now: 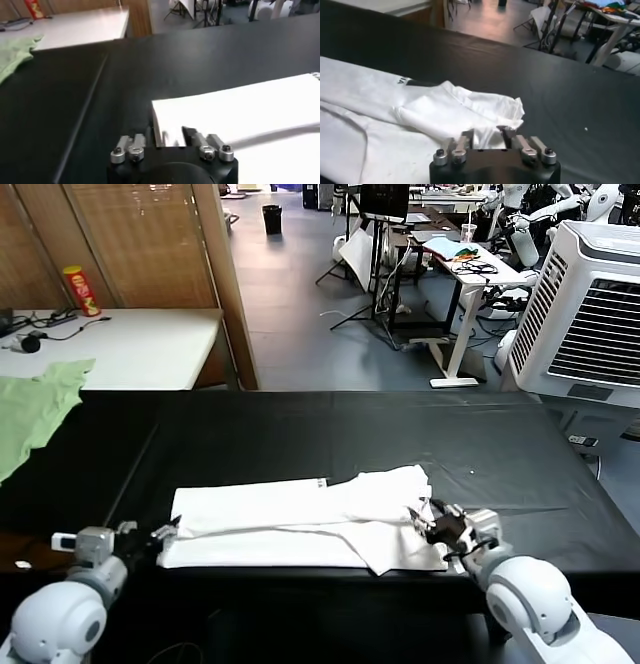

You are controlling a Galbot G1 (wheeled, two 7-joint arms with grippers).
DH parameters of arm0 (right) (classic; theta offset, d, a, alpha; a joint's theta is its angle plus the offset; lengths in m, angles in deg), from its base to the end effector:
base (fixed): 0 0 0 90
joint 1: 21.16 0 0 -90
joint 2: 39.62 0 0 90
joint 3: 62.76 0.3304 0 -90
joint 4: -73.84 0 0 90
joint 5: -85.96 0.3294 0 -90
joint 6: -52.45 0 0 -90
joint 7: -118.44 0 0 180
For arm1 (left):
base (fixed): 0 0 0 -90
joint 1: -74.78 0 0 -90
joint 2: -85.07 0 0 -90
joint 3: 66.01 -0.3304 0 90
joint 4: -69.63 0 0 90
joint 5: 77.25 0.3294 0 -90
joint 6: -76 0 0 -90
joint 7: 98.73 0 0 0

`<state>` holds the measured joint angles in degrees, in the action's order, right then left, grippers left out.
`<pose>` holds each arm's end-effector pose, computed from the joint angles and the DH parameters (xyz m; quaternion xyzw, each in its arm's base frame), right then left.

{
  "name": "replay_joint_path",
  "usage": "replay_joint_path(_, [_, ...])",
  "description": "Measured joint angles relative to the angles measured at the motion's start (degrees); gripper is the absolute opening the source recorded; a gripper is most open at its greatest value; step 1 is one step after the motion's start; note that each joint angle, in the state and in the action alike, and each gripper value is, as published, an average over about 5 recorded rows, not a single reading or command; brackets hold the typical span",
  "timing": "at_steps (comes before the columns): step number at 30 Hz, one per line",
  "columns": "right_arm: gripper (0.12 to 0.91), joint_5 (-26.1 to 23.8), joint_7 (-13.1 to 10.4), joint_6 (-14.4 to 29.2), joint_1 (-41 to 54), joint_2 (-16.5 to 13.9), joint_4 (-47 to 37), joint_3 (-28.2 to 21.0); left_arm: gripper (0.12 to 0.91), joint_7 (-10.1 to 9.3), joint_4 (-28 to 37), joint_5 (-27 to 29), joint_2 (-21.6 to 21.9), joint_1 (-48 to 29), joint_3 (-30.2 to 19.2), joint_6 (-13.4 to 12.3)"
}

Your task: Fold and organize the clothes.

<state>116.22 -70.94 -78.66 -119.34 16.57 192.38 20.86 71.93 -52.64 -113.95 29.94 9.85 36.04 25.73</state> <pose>0.2617 -0.0696 -0.2009 0.0858 -0.9648 0.0849 0.2337 0.2071 0.1361 -0.2001 0.0009 -0.9617 -0.0461 0.2701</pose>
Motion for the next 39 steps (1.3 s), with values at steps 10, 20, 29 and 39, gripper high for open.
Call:
replay_joint_path(10, [0.798, -0.99, -0.07, 6.29, 8.46, 6.53, -14.05, -3.36, 0.798, -1.4, 9.05, -5.49, -3.62, -10.24, -3.84, -1.59])
replay_joint_path(20, [0.633, -2.68, 0.08, 8.62, 9.61, 9.85, -18.83, -3.94, 0.568, -0.96, 15.57, -6.24, -5.52, -13.84, -5.39, -0.84])
replay_joint_path(29, [0.223, -5.91, 0.17, 10.77, 9.78, 12.95, -21.12, -3.85, 0.152, 0.94, 17.92, -5.09, -5.71, -14.03, -5.34, -1.55])
replay_joint_path(39, [0.121, -10.47, -2.8, 11.92, 6.68, 16.21, -19.01, -2.53, 0.126, 3.68, 20.78, 5.15, -6.87, -16.21, -6.75, -7.77])
